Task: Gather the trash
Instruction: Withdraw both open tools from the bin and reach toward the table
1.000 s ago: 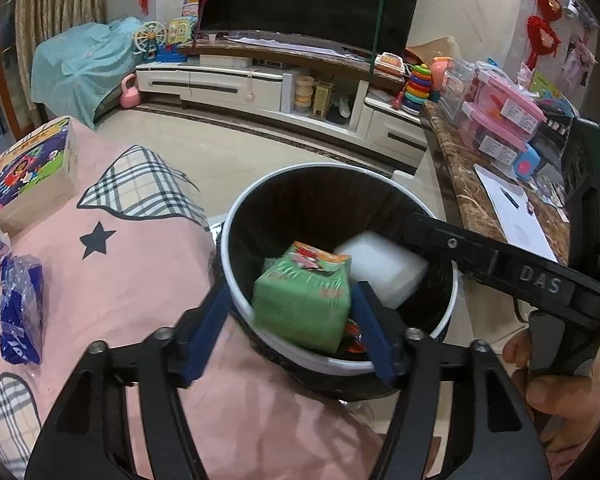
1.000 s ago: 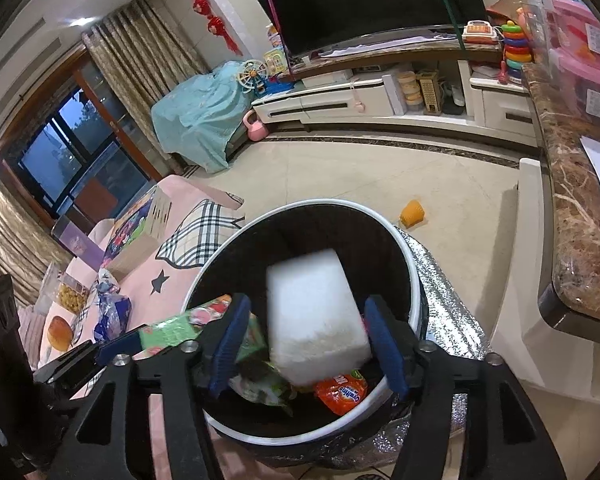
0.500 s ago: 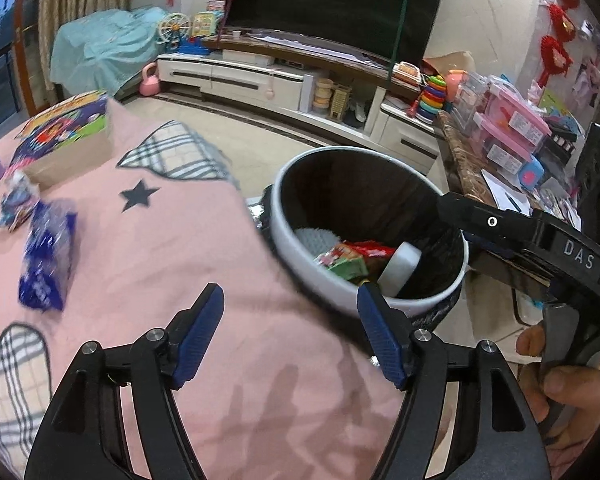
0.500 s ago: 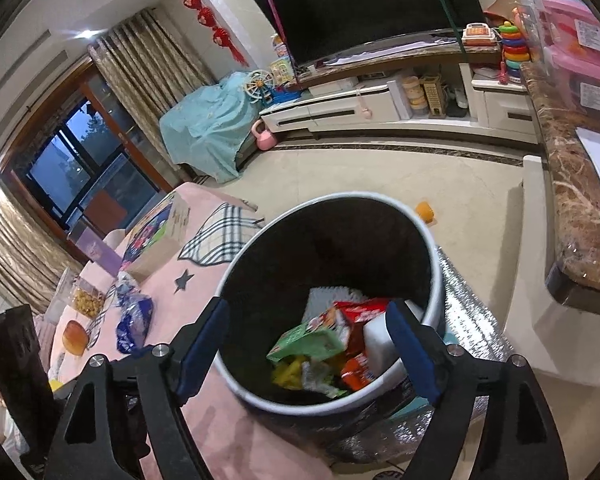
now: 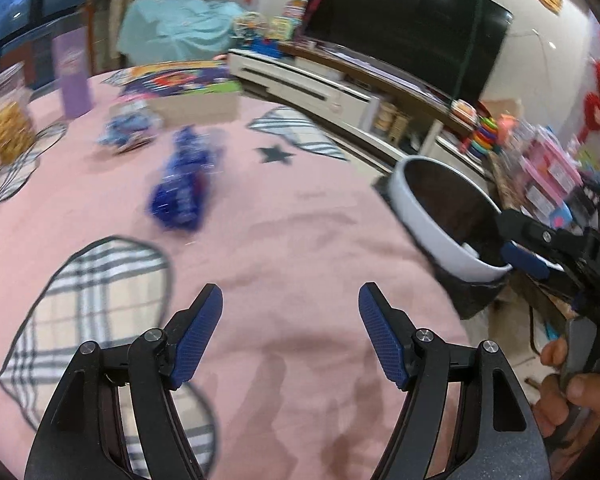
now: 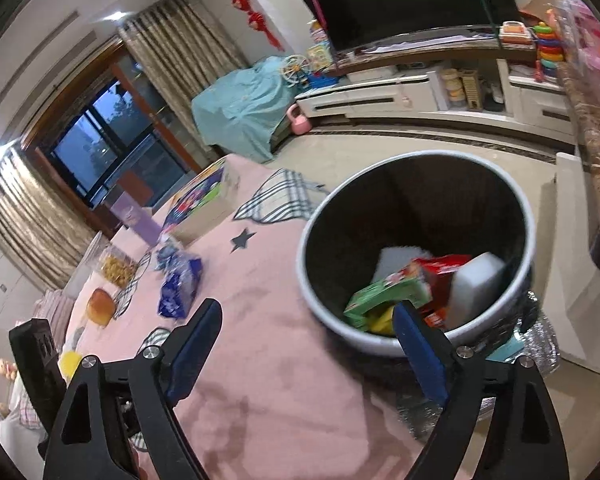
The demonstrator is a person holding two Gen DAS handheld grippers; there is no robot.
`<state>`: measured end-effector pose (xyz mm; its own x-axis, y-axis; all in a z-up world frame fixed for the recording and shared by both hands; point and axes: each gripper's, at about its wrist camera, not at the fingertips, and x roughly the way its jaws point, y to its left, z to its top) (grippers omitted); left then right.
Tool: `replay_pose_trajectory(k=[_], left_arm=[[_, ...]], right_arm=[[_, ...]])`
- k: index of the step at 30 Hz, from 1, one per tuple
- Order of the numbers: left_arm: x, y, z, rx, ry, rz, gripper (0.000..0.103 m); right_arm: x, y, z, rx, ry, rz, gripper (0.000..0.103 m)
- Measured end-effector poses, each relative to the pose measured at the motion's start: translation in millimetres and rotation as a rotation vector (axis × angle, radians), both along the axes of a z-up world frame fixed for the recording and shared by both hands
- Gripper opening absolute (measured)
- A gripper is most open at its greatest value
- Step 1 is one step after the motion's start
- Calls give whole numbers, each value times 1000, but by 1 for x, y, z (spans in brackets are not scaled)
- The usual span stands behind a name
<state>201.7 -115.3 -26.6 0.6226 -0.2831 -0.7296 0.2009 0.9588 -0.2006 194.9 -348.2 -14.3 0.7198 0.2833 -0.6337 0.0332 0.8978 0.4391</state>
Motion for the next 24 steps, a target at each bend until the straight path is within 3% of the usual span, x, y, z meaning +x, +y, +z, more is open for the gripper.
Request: replay_pose_trajectory(k=[11,24], left_arm=[[-14,74,-14,-31,19,143,72],[-13,130,-28,-30,45,248,72]], right_arm=[[0,65,-13,11,28,112,89],[19,128,-26,-16,43,214,89]])
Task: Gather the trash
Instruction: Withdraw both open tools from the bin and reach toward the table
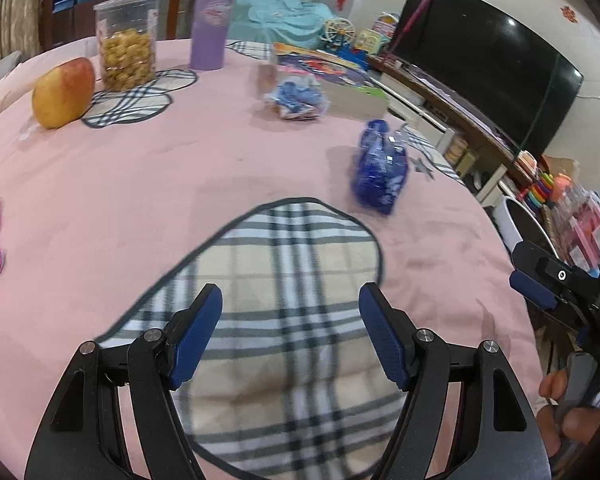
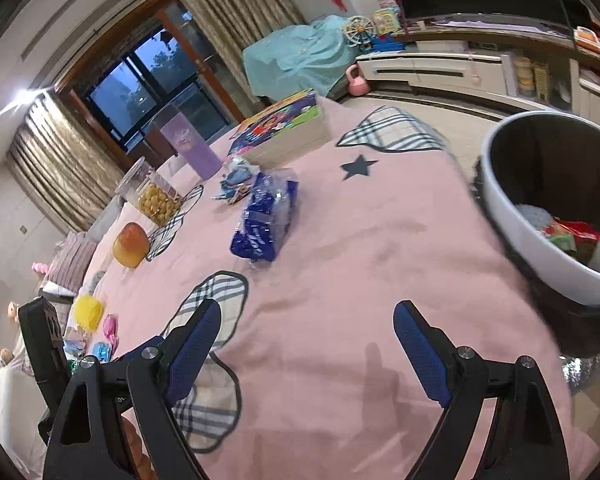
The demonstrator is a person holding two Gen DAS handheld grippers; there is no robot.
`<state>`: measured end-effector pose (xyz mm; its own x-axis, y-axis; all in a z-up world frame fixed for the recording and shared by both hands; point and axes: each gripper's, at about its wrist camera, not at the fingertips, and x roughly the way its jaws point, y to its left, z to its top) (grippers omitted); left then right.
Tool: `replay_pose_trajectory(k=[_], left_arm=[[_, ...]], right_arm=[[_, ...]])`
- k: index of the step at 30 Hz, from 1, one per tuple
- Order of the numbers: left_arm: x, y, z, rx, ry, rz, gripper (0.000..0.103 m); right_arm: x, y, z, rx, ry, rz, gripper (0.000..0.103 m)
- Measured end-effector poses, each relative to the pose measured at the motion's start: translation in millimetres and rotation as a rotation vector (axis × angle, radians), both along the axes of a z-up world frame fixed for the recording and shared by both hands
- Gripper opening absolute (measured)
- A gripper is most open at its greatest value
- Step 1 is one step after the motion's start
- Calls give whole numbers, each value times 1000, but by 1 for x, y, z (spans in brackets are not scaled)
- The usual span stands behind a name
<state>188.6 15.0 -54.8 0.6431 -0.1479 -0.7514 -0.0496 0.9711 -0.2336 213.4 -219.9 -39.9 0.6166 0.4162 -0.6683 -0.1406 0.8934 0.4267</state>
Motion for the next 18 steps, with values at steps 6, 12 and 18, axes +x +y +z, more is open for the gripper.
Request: replay_pose_trajectory(k=[6,12,18], left_arm=[[9,12,0,7,3,19,72],[24,20,0,16,9,27,73],[49,23,1,34,12,25,73]], right_arm=[[14,18,-9,10,22,14,89],[27,26,-14,17,33,16,89],[45,32,-15,31,40,13,89]])
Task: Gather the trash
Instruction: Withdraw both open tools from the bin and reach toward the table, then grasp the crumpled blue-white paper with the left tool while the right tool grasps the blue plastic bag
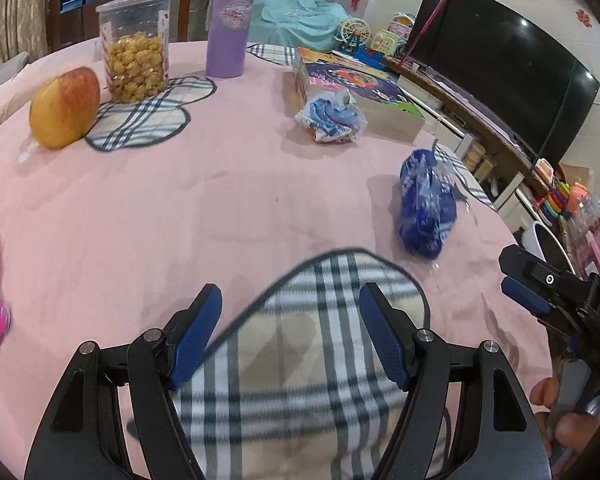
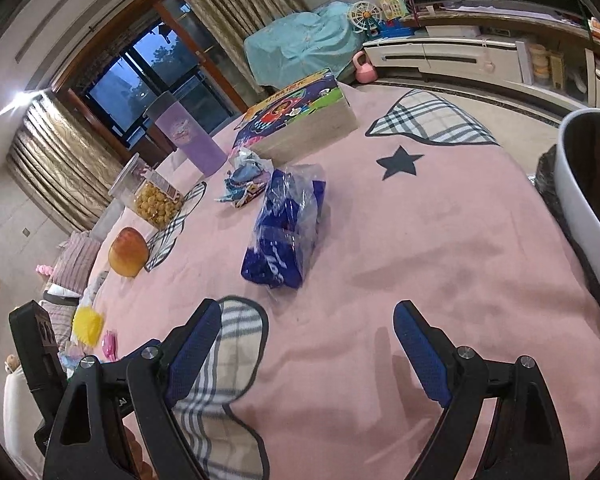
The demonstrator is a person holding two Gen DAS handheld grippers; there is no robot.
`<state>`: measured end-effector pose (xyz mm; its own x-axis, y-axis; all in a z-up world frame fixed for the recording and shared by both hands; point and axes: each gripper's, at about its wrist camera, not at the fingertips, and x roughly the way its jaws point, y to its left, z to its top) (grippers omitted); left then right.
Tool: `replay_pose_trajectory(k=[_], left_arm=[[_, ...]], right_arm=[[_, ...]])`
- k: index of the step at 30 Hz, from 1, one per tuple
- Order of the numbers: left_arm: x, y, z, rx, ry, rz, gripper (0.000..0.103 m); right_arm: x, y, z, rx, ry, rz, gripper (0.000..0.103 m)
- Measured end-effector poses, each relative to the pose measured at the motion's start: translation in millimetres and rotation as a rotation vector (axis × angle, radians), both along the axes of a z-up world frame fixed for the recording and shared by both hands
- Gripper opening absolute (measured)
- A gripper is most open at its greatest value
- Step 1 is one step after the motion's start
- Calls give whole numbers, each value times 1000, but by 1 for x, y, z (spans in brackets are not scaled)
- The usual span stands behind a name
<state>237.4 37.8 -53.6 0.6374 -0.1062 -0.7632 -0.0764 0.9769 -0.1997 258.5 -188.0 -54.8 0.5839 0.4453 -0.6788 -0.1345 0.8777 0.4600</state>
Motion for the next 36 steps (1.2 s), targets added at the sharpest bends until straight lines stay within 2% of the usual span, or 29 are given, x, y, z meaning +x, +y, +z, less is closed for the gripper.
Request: replay_pose_trajectory(k=[9,18,20,22,23,24,28,33,34,36], left_arm=[[44,3,3,3,-3,-6,73],[99,6,0,-36,10,-15,74],[112,3,-1,-40,6,-26,74],[122,0,-2,-43,6,-34,74],[128,-1,-3,-47,9,-36,74],[134,-2,-5,-52,12,-39,74],[152,-5,-8,-69,10,-47,74],[170,-14,-9,-48,-15,-53,74],[172,-16,-9,-50,-18,-59,72],[176,-19,-10,-49,-22,-74,54]], right_arm=[[29,12,1,1,-31,2,89],[60,26,-14,-9,0,27,87],[64,28,-18,-8,10,35,80],[69,29,-23,-12,26,45,66],[70,29,-25,-16,31,51,48],[71,29,-25,-17,35,57,40],[70,21,-20,-8,23,44,39],[70,6,-14,-5,8,22,38],[70,3,-14,-5,10,20,38],[69,-2,-16,-4,14,10,38]])
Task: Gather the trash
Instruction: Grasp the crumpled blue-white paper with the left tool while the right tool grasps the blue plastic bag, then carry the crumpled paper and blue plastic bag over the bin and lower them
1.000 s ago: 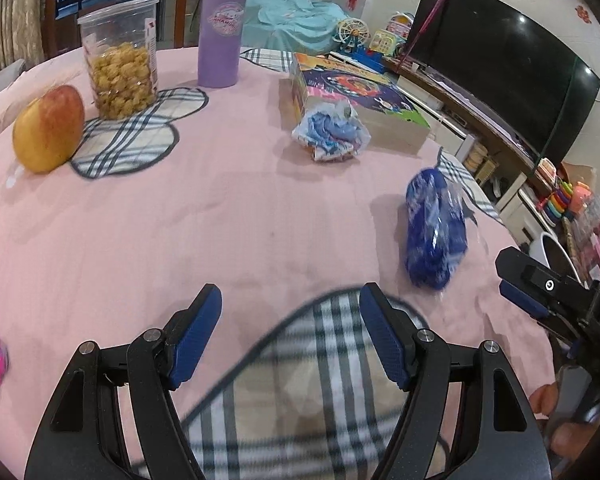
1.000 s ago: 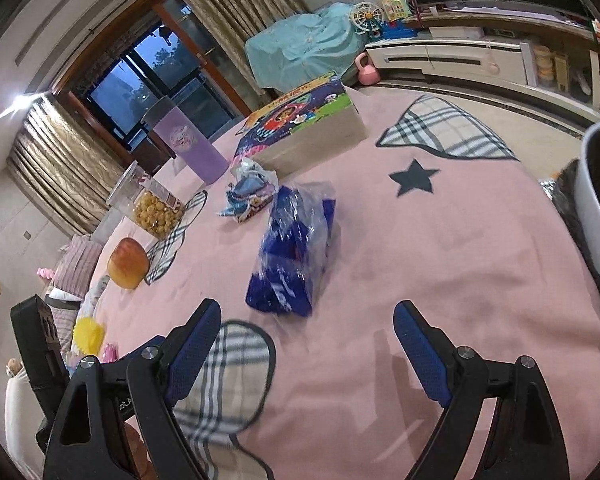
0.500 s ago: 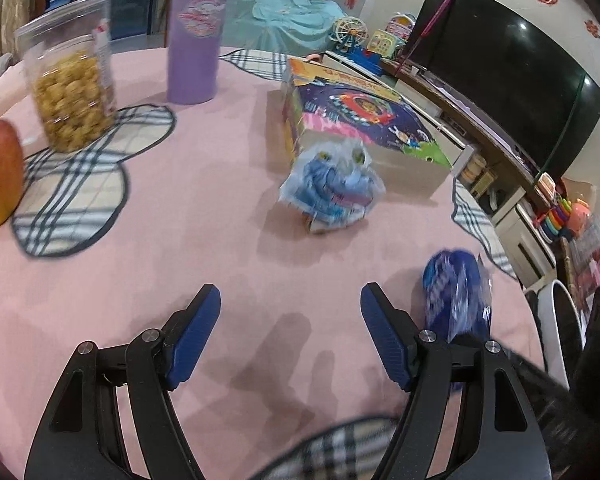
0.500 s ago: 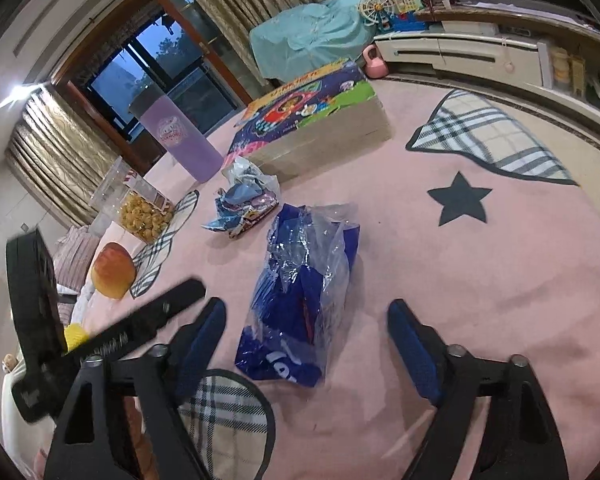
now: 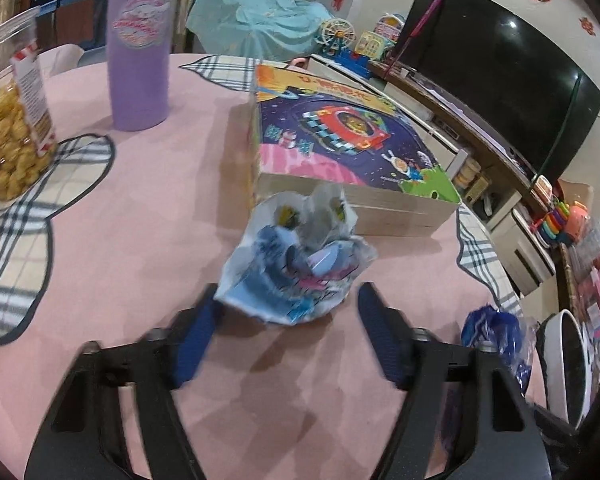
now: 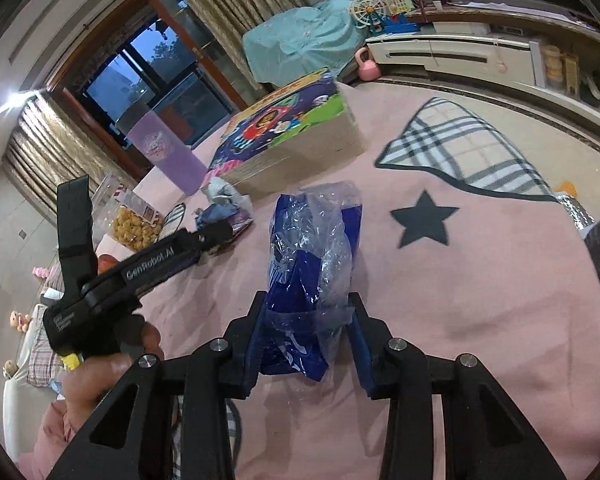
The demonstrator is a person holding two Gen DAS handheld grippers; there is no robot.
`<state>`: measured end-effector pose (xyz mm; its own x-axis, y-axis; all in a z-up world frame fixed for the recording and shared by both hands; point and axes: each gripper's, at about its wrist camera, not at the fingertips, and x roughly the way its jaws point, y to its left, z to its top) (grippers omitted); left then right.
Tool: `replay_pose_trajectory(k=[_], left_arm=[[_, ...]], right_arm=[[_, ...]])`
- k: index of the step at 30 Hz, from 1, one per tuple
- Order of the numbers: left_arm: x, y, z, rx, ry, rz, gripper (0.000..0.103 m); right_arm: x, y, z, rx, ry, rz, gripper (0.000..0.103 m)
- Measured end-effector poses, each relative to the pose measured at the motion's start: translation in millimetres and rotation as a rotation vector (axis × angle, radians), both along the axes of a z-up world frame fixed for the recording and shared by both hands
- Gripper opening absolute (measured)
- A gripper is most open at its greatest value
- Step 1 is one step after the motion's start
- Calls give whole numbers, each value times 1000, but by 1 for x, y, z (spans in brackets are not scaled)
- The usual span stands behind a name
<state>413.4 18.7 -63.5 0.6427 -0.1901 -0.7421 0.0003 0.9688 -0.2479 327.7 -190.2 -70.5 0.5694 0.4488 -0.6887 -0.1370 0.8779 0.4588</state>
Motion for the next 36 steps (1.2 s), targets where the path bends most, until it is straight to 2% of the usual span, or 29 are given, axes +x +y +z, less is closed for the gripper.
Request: replay_pose_trajectory(k=[1,2,5,11,16,26,36], left_arm=[[2,-2,-2,3,9,-14,43],[3,-2,-3,4,11,-22,38],[-1,-5,1,14,-10,-36,33],[-31,-10,10,13,-19,-60,31],[-72,-16,16,-21,-22,-72,31],[-149,-41,26,-39,-26,-111,31],[-191,-75,29,-28,-20,-162,31]], right_arm=[[-1,-3,-1,2,4,-7,38],[-2,-5,-2,6,8,-12,38],[-6,-10,-3,11,11,-22,38],[-18,-16,4,12,-2,-27,38],[-30,-21,10,0,-16,-28,38],[-68,-38,18,-13,-38,-45,38],[-103,-53,29,-27,-78,-49,38]])
